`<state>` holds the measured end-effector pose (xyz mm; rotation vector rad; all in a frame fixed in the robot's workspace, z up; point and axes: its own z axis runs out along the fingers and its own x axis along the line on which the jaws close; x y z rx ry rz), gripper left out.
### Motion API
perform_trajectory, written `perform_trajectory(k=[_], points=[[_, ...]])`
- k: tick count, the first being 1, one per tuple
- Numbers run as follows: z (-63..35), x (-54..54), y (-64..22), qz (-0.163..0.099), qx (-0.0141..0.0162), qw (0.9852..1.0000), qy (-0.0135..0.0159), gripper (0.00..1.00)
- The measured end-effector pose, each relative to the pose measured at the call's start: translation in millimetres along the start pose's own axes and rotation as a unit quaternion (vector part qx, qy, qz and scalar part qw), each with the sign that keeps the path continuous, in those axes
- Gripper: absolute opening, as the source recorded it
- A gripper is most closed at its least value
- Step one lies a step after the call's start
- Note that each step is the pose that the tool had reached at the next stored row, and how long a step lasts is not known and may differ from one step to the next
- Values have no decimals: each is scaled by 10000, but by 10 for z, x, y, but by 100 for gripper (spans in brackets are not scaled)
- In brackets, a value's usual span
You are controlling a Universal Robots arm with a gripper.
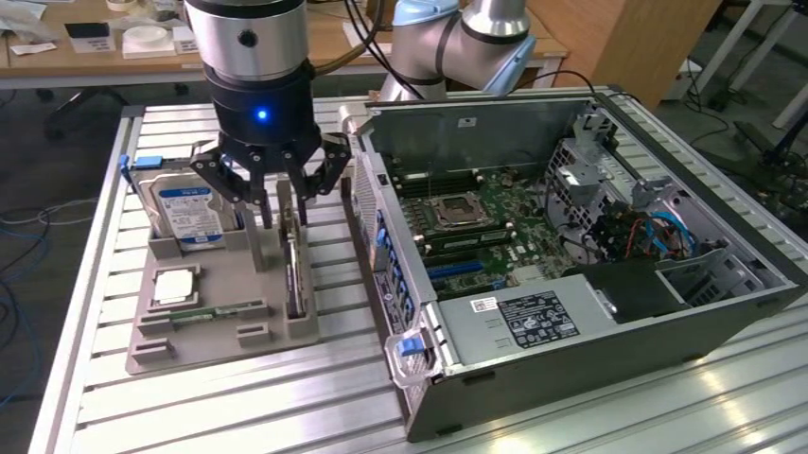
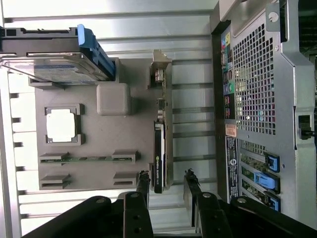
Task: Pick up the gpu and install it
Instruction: 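Pick up the gpu and move the gpu toward the slot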
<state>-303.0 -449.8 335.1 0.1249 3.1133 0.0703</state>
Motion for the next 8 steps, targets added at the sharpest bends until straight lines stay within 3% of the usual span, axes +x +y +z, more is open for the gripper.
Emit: perform_trajectory(k=[3,6,8], points=[[0,0,0,0,0,10000,0,43],[0,0,0,0,0,10000,0,55],[6,0,1,0,-2,10000,-1,55]])
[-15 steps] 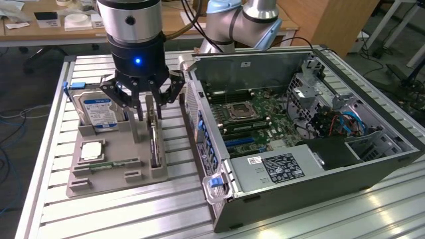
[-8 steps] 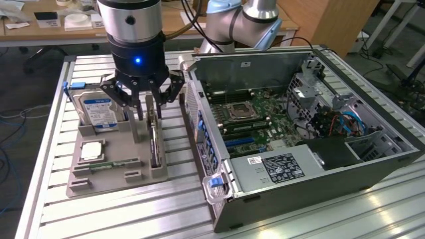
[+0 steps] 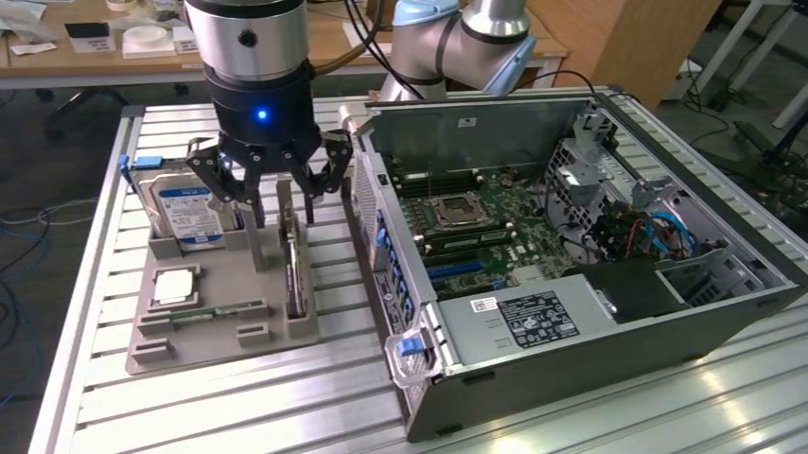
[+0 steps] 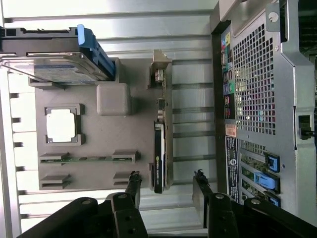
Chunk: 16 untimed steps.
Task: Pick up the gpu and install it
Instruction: 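Pick up the gpu and move the gpu toward the slot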
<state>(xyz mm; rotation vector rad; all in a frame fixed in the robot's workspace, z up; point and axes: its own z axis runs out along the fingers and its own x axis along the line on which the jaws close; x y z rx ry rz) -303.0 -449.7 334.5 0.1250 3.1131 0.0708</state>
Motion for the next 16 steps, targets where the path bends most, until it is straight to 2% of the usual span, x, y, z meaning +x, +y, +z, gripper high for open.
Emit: perform_trajectory(k=[7,16], points=[[116,3,2,0,-19,10000,2,55],[196,9,54,1,-87,10000,8,55]])
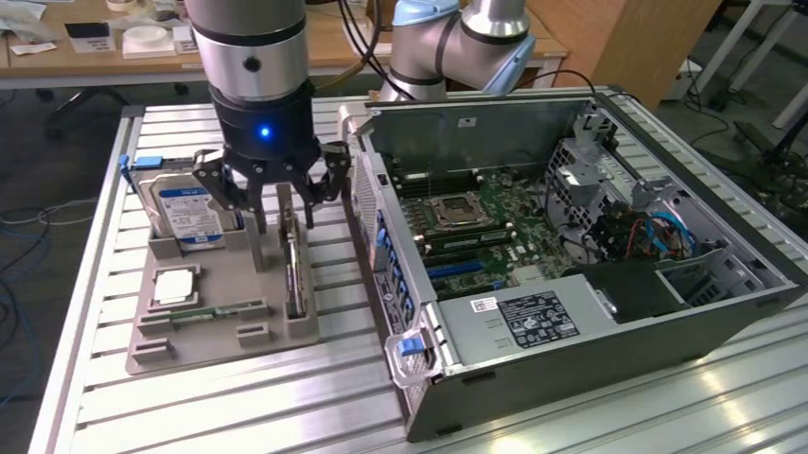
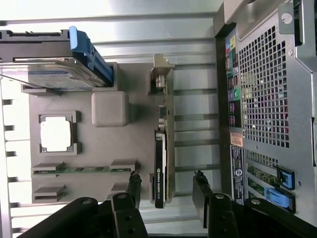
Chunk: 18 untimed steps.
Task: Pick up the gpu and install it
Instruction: 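Pick up the gpu and move the gpu toward the slot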
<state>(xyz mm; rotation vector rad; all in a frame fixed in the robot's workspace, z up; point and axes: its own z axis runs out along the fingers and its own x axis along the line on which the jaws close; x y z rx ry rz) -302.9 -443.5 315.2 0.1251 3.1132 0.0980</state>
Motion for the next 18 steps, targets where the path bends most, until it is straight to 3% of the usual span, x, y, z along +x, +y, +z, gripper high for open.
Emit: perform_trajectory(k=[4,9,14,18], points=[[60,7,1,3,-50,10000,3,55],[104,15,-2,5,-168,9999,9,55],[111,15,-3,6,-180,9998,11,55],[172,16,-7,6,-182,9998,12,55]])
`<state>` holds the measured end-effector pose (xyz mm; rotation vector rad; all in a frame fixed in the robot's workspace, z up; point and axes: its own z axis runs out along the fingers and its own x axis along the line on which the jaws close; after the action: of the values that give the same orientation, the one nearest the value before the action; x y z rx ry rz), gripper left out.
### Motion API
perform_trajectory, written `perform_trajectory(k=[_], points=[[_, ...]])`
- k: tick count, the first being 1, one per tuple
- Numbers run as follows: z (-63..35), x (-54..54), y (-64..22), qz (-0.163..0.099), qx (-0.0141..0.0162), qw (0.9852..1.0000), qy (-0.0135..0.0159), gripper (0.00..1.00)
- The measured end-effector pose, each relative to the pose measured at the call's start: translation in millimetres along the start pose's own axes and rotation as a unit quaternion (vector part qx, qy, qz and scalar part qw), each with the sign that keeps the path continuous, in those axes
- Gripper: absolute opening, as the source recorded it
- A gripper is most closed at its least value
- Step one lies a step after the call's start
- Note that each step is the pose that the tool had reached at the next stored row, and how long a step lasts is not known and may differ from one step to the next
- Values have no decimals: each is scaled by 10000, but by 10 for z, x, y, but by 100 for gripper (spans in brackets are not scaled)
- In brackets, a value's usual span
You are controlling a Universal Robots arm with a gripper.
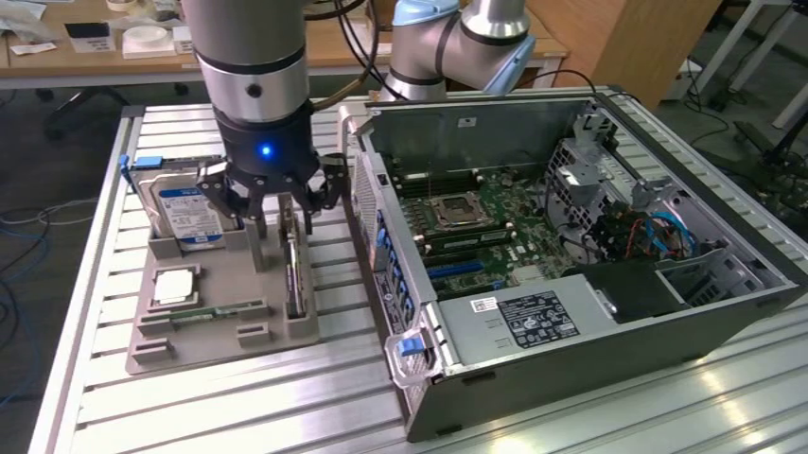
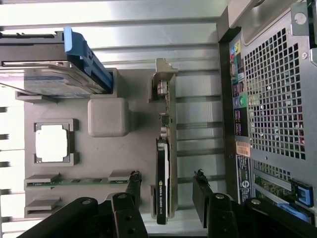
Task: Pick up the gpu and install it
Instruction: 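Pick up the gpu and move the gpu toward the slot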
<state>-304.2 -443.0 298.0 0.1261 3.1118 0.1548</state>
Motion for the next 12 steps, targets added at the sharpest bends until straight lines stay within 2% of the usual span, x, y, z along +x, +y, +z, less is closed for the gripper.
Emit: perform_trajectory(k=[12], points=[[213,4,-21,0,-2,10000,0,55]])
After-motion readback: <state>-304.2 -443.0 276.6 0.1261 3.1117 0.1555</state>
